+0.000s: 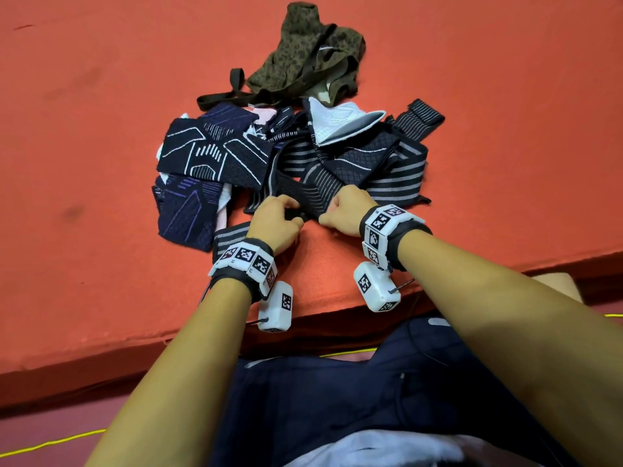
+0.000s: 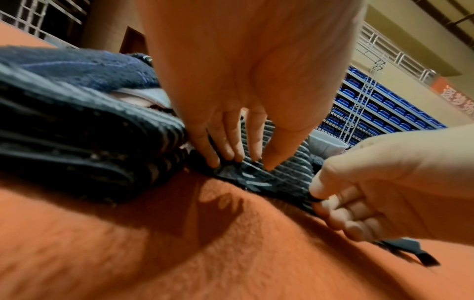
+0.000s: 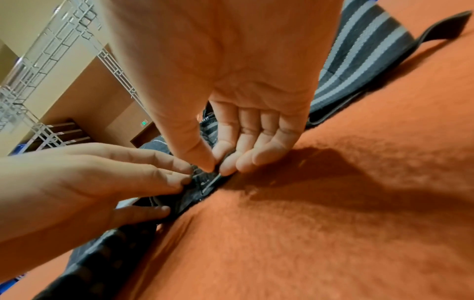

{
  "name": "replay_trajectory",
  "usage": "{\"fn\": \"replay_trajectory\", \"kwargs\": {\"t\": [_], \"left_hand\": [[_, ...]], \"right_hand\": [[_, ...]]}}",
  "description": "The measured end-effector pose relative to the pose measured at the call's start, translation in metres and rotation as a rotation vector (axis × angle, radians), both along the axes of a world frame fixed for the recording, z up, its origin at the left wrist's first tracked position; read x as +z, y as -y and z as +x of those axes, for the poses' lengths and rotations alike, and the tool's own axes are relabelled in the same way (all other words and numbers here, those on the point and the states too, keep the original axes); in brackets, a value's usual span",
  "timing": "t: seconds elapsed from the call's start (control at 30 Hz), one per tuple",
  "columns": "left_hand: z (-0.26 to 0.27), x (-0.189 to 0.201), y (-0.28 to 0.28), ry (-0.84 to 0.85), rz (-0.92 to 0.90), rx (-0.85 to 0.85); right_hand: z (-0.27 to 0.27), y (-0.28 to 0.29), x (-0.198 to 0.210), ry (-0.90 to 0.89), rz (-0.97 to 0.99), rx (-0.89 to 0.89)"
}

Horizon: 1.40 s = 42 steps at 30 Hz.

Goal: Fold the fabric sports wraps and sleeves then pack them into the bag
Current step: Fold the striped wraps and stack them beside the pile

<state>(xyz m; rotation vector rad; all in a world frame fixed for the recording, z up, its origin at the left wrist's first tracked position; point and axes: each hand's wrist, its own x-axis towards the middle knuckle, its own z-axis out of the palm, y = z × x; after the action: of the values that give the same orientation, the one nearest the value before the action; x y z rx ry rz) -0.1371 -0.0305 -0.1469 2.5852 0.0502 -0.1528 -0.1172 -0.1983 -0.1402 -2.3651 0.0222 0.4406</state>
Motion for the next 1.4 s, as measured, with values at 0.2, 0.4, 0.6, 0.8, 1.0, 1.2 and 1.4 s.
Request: {"fn": "replay_trajectory", "kwargs": {"t": [0.2,0.4,0.6,0.8,1.0,1.2,1.4], "left_hand": [[-0.001,0.0,0.004,0.046,-0.164,0.099],[-0.006,0.0,0.004,0.023,-0.195,-0.004],[-0.009,0.003,0.003,0.063,-0.197,-0.001],[-0.011,0.001,0.004,0.043,-0.125,-0.042],[-0.01,0.001,-0.001,0.015,-0.105,-0.017],[-0.005,-0.002,-0.002,-0.027,-0.098,-0.02],[-0.006,-0.001,-0.001,-0.013,-0.127,0.009]], "right_hand": [[-0.009,0.008,0.01,-0.061,-0.048,0.089],[-0.013,0.013,0.007,-0.173,-0.098,0.166],[-0.014,0.01,0.01,-0.143,-0.196,0.23],[-0.01,-0.007,0.015,0.156,-0.006,0.134],[-0.014,-0.001,0.012,0.071,-0.052,0.264],[-0.013,-0.001,0.016,-0.031,-0.113,0.268],[-0.018,-0.005,0.019,-0.085,-0.086,0.308]]}}
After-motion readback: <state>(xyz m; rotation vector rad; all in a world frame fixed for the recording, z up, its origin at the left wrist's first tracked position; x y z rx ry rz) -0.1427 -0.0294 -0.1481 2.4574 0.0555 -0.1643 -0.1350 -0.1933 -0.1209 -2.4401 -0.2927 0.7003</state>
